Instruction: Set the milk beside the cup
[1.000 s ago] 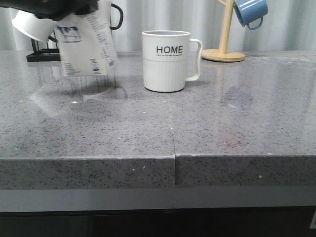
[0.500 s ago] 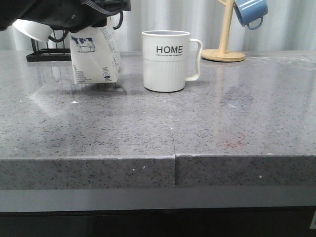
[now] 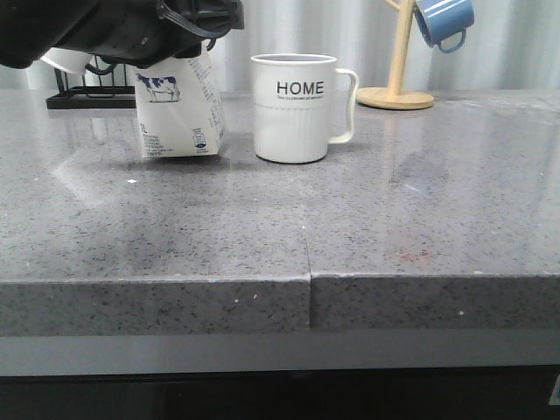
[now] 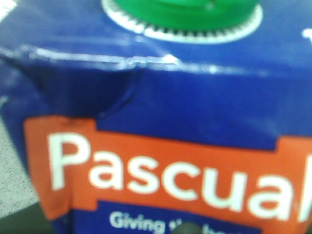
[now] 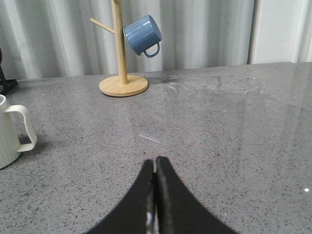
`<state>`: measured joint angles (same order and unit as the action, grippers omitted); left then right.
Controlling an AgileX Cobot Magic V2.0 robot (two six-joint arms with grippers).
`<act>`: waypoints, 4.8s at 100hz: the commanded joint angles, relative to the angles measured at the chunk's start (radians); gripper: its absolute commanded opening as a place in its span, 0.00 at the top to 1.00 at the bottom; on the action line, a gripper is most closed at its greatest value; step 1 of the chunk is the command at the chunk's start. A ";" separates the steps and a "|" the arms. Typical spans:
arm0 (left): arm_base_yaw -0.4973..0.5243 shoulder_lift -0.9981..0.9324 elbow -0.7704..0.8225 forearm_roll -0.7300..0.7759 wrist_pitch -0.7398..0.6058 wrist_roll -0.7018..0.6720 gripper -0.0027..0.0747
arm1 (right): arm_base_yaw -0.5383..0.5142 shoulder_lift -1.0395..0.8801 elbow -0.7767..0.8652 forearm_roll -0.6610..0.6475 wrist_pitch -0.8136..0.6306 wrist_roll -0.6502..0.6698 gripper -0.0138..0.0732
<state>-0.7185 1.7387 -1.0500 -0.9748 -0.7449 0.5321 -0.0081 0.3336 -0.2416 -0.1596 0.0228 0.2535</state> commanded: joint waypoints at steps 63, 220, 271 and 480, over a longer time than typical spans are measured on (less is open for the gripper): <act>-0.012 -0.064 -0.034 0.070 -0.073 0.007 0.09 | -0.005 0.002 -0.025 -0.012 -0.072 0.000 0.98; 0.609 -0.858 0.425 0.852 0.607 -0.477 0.10 | -0.005 0.002 -0.025 -0.012 -0.072 0.000 0.98; 0.662 -1.378 0.713 0.948 0.783 -0.607 0.11 | -0.005 0.002 -0.025 -0.012 -0.072 0.000 0.98; 0.701 -1.775 1.094 1.028 0.734 -0.598 0.99 | -0.005 0.002 -0.023 -0.012 -0.072 0.000 0.98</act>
<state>-0.0204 -0.0049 -0.0080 0.0509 0.0797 -0.0626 -0.0081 0.3336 -0.2383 -0.1596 0.0228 0.2535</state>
